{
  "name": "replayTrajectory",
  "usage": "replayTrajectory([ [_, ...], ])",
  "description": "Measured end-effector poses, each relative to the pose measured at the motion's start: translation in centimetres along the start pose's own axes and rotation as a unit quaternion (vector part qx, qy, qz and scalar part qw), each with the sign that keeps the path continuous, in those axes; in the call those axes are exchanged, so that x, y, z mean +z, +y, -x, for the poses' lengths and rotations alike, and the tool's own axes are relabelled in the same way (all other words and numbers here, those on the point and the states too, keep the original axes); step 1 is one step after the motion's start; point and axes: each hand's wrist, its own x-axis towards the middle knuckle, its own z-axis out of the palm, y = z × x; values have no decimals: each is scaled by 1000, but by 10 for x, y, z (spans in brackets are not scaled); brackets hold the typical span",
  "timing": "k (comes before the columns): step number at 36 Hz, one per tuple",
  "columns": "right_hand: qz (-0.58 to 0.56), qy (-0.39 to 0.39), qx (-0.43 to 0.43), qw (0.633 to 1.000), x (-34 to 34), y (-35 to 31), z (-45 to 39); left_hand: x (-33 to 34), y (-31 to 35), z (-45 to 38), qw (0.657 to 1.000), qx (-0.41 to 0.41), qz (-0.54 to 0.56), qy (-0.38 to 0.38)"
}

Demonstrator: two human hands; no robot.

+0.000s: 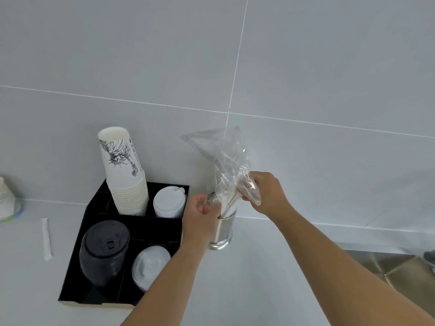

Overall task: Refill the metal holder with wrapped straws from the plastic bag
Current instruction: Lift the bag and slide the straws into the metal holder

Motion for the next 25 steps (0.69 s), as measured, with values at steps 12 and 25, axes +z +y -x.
replayTrajectory([
  [12, -128, 19, 69, 989, -21, -21, -5, -3, 22, -7, 980, 141, -104, -94],
  [25, -206, 2, 53, 977, -31, -30, -5, -5, 8, -3, 977, 129, -148, -79],
])
